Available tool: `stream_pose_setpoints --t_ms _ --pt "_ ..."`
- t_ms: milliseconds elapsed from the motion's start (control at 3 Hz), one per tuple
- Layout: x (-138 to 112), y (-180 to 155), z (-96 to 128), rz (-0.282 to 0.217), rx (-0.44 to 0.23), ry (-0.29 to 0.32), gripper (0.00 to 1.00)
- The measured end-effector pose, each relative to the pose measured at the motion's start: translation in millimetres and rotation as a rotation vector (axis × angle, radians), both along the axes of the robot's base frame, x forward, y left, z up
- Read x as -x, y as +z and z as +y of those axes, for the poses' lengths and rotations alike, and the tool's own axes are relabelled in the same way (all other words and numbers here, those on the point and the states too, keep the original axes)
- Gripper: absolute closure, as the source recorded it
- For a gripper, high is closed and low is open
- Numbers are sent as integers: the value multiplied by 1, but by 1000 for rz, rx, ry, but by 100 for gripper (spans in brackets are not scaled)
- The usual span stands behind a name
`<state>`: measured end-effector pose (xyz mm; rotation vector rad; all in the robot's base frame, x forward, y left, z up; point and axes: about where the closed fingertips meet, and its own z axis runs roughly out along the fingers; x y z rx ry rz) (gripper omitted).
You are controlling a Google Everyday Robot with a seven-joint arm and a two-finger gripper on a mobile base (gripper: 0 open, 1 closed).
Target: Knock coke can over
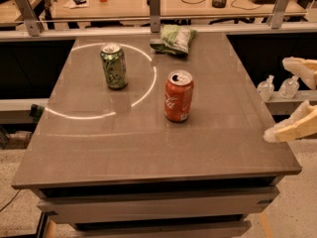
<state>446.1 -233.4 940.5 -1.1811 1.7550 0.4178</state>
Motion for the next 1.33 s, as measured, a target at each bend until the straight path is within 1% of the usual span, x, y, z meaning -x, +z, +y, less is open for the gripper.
stream_pose_setpoints --t_ms 333,667,1000,1333 --pt "-1 0 30 -22 -145 60 0" --pt "-12 -10 55 -11 -227 85 0" --pt "-18 -14 62 -16 -228 97 0" --pt "-34 -20 78 -23 -264 133 0"
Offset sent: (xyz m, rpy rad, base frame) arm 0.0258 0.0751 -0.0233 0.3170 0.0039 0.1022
